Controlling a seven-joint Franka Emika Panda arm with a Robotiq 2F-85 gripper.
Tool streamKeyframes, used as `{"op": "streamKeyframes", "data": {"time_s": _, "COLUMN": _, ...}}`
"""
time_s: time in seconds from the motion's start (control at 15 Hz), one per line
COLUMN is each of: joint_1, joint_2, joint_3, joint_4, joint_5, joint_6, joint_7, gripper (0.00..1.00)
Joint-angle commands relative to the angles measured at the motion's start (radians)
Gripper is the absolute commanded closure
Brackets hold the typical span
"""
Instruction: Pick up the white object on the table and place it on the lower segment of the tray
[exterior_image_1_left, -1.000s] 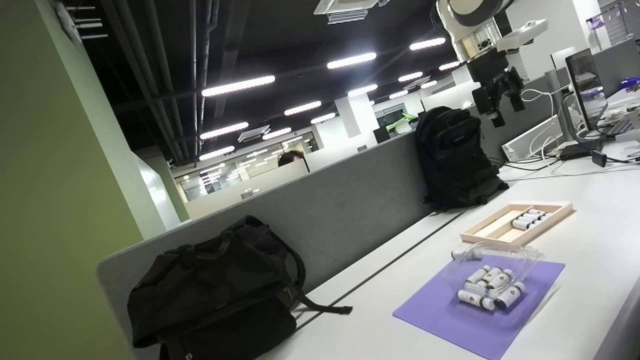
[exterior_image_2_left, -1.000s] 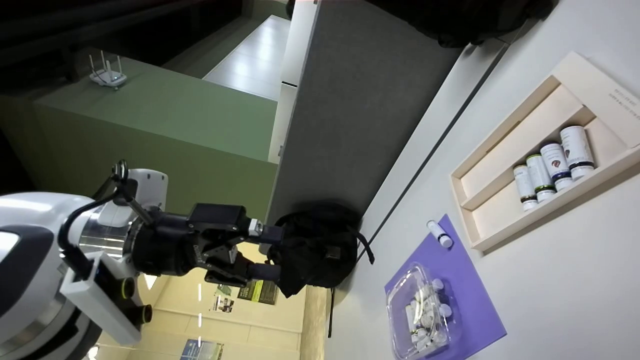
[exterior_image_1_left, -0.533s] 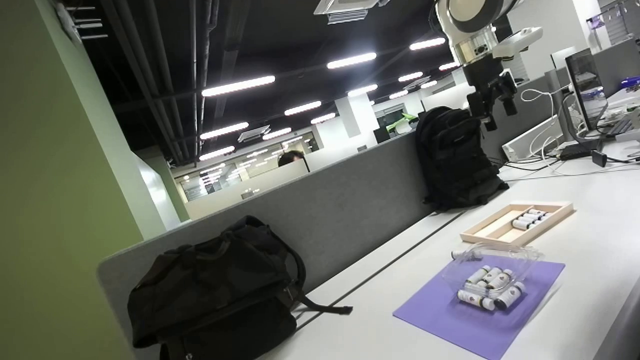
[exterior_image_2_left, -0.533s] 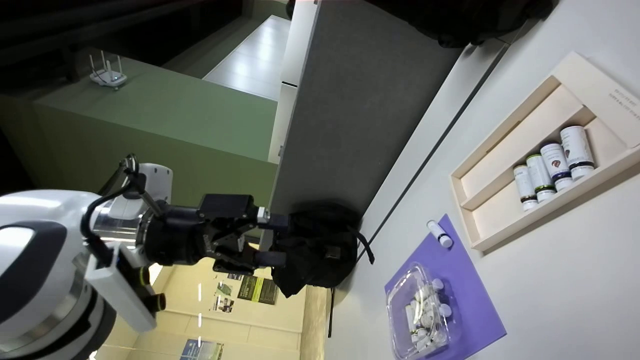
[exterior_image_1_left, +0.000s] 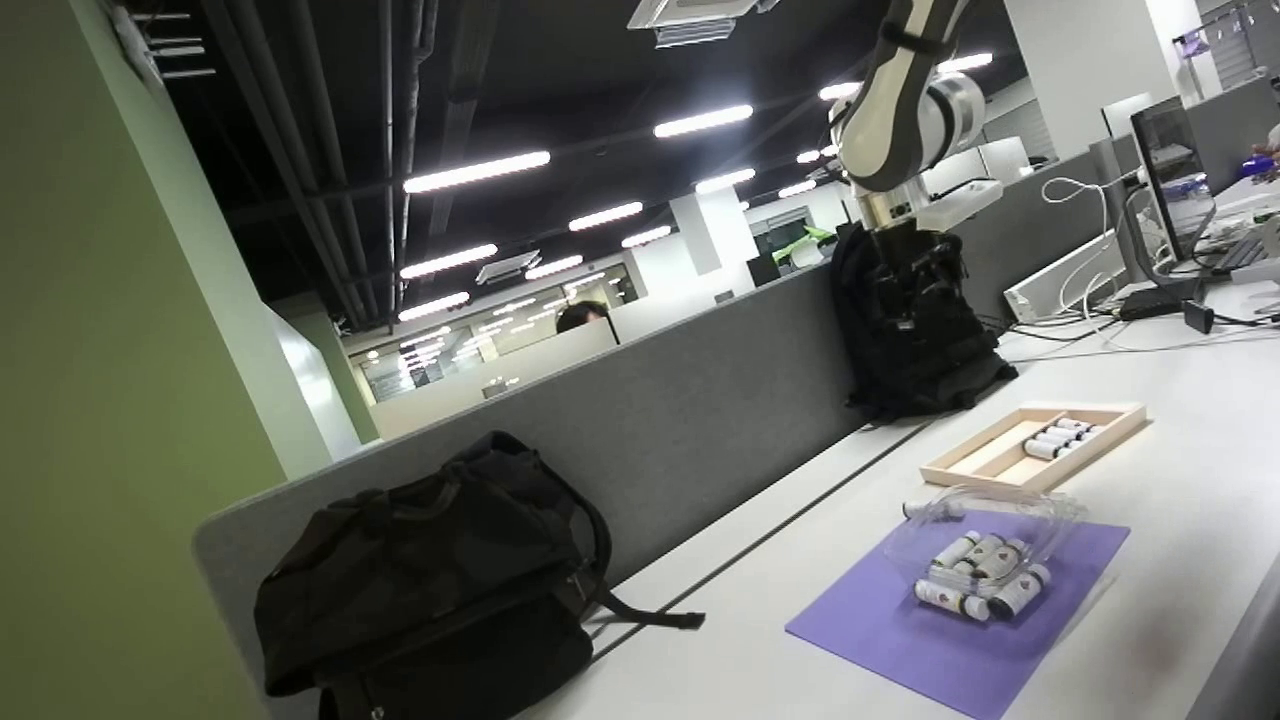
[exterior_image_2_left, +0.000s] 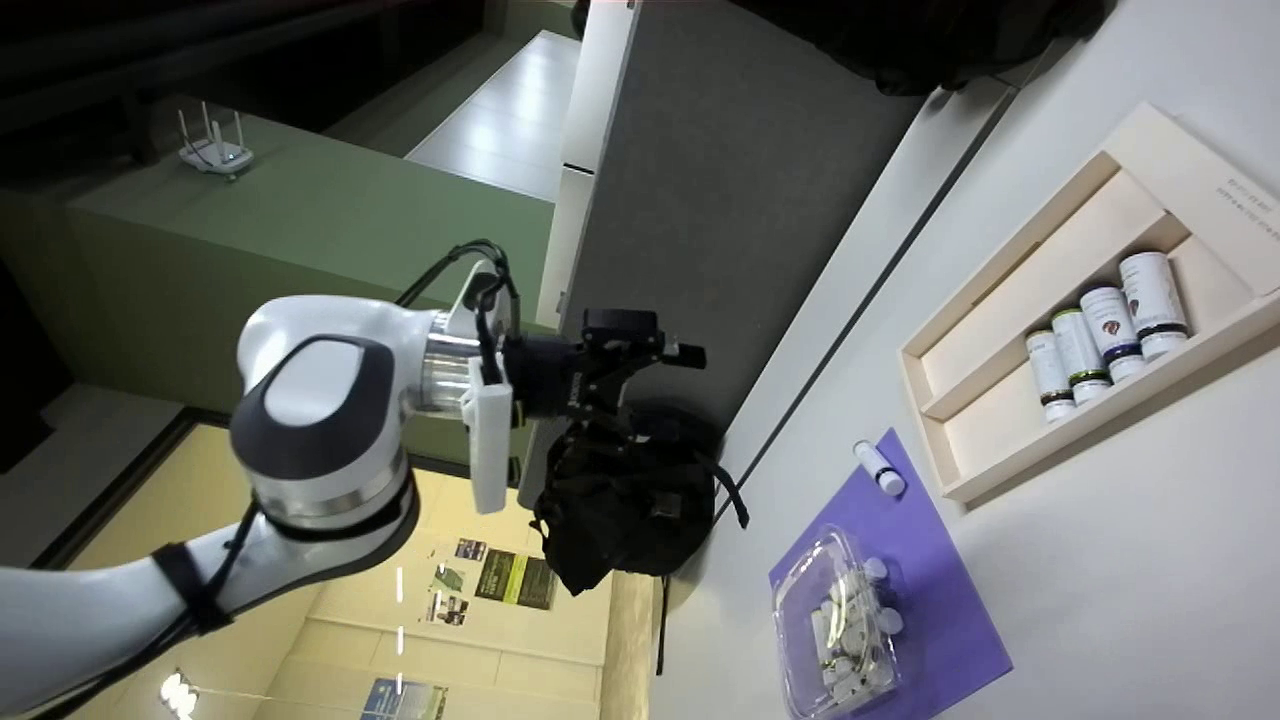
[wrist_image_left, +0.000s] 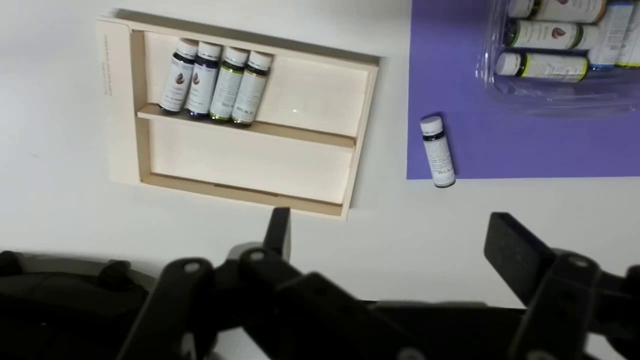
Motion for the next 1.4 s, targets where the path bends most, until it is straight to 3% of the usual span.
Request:
{"op": "streamKeyframes", "data": {"time_s": 0.0, "joint_1": 0.027, "joint_2": 0.201, "joint_3": 0.001, "joint_4": 0.255, "joint_5": 0.004, "joint_6": -0.168, "joint_7": 0.054, "gripper": 0.0}}
{"op": "streamKeyframes", "data": {"time_s": 0.07, "joint_1": 0.016, "joint_2": 0.11, "joint_3": -0.002, "joint_4": 0.117, "joint_5": 0.024, "joint_6": -0.068, "joint_7": -0.001, "gripper": 0.0}}
{"op": "streamKeyframes", "data": {"time_s": 0.2, "joint_1": 0.02, "joint_2": 0.156, "joint_3": 0.0, "joint_4": 0.154, "joint_5": 0.026, "joint_6": -0.073, "joint_7": -0.003, "gripper": 0.0}}
{"op": "streamKeyframes", "data": {"time_s": 0.53, "joint_1": 0.019, "joint_2": 0.137, "joint_3": -0.002, "joint_4": 0.14, "joint_5": 0.026, "joint_6": -0.07, "joint_7": -0.006, "gripper": 0.0}}
{"op": "streamKeyframes", "data": {"time_s": 0.73, "joint_1": 0.018, "joint_2": 0.199, "joint_3": 0.009, "joint_4": 0.156, "joint_5": 0.033, "joint_6": 0.044, "joint_7": -0.052, "gripper": 0.0}}
{"op": "streamKeyframes", "data": {"time_s": 1.33, "joint_1": 0.019, "joint_2": 0.449, "joint_3": 0.083, "joint_4": 0.187, "joint_5": 0.049, "joint_6": 0.223, "joint_7": -0.134, "gripper": 0.0}}
